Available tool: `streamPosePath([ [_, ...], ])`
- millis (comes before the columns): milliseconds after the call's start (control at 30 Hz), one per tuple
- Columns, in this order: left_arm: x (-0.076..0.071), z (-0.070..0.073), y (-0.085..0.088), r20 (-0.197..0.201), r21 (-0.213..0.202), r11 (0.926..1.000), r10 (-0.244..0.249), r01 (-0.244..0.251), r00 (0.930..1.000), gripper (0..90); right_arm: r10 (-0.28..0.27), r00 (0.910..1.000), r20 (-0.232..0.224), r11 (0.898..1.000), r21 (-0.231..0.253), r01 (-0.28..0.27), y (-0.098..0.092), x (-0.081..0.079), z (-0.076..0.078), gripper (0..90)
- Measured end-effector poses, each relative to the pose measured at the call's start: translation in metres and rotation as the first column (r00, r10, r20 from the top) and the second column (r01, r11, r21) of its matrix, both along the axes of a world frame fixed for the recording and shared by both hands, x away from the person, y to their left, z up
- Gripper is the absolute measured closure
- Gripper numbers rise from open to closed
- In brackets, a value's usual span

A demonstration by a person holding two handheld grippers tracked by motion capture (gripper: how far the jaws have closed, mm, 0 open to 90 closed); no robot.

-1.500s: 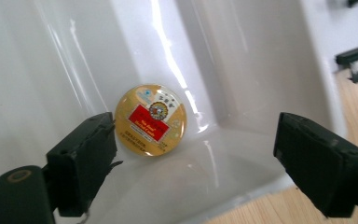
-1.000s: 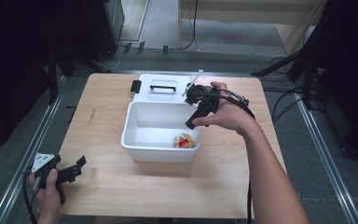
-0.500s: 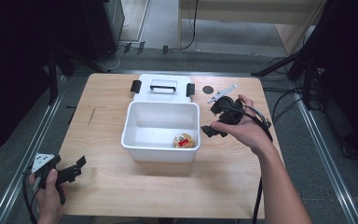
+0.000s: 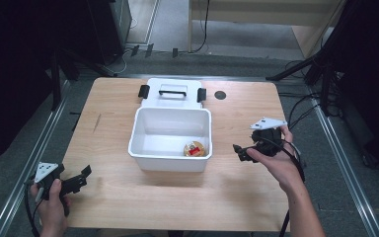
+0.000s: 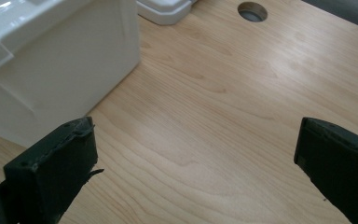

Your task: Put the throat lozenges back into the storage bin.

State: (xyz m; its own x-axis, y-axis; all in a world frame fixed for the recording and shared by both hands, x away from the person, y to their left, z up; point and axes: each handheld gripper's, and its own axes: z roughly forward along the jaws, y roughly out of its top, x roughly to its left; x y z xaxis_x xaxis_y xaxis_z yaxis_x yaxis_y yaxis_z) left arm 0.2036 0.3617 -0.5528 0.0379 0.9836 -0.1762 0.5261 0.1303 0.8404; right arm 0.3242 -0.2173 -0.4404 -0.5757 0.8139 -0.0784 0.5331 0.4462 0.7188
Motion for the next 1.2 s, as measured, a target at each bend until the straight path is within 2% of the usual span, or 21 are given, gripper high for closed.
streamPosePath([
  [167,0.0,0.0,0.0,0.0,-0.002,1.0,0.0,0.0,1.0,0.0,-0.063,0.9976,0.028,0.997,0.034,0.063,-0.02,-0.011,-0.018,0.0],
  [267,0.0,0.0,0.0,0.0,-0.001,1.0,0.0,0.0,1.0,0.0,-0.087,0.9958,0.028,0.995,0.05,0.086,-0.029,-0.015,-0.026,0.0],
  [300,0.0,0.0,0.0,0.001,-0.001,1.0,0.001,-0.001,1.0,0.0,-0.105,0.9937,0.039,0.993,0.049,0.103,-0.036,-0.019,-0.035,0.0],
  [333,0.0,0.0,0.0,0.002,0.0,1.0,0.001,-0.001,1.0,0.0,-0.112,0.9927,0.045,0.993,0.044,0.11,-0.039,-0.021,-0.039,0.0],
  [633,0.0,0.0,-0.001,0.005,0.004,1.0,0.006,-0.006,1.0,0.0,-0.17,0.9832,0.066,0.981,0.109,0.162,-0.067,-0.046,-0.071,0.0],
  [700,0.0,0.0,-0.001,0.005,0.004,1.0,0.007,-0.007,1.0,0.0,-0.176,0.9818,0.071,0.979,0.117,0.167,-0.07,-0.048,-0.074,0.0],
  [733,0.0,0.0,-0.001,0.007,0.004,1.0,0.009,-0.009,0.9999,0.0,-0.183,0.9793,0.086,0.975,0.143,0.169,-0.076,-0.055,-0.079,0.0],
  [800,0.0,0.0,-0.001,0.008,0.004,1.0,0.009,-0.009,0.9999,0.0,-0.192,0.9766,0.096,0.973,0.15,0.177,-0.082,-0.061,-0.084,0.0],
  [933,0.0,0.0,-0.001,0.008,0.006,0.9999,0.008,-0.008,0.9999,0.0,-0.241,0.9646,0.108,0.961,0.164,0.221,-0.094,-0.071,-0.093,0.0],
  [1000,0.0,0.0,-0.002,0.01,0.006,0.9999,0.009,-0.009,0.9999,0.0,-0.247,0.9624,0.112,0.959,0.169,0.227,-0.098,-0.074,-0.096,0.0],
  [1033,0.0,0.0,-0.002,0.01,0.007,0.9999,0.008,-0.008,0.9999,0.0,-0.265,0.958,0.109,0.953,0.179,0.243,-0.102,-0.078,-0.1,0.0],
  [1100,0.0,0.0,-0.002,0.01,0.008,0.9999,0.008,-0.008,0.9999,0.0,-0.276,0.9553,0.106,0.95,0.184,0.254,-0.106,-0.082,-0.104,0.0],
  [1200,0.0,0.0,-0.002,0.007,0.008,0.9999,0.006,-0.006,1.0,0.0,-0.275,0.9547,0.114,0.949,0.189,0.251,-0.111,-0.087,-0.105,0.0],
])
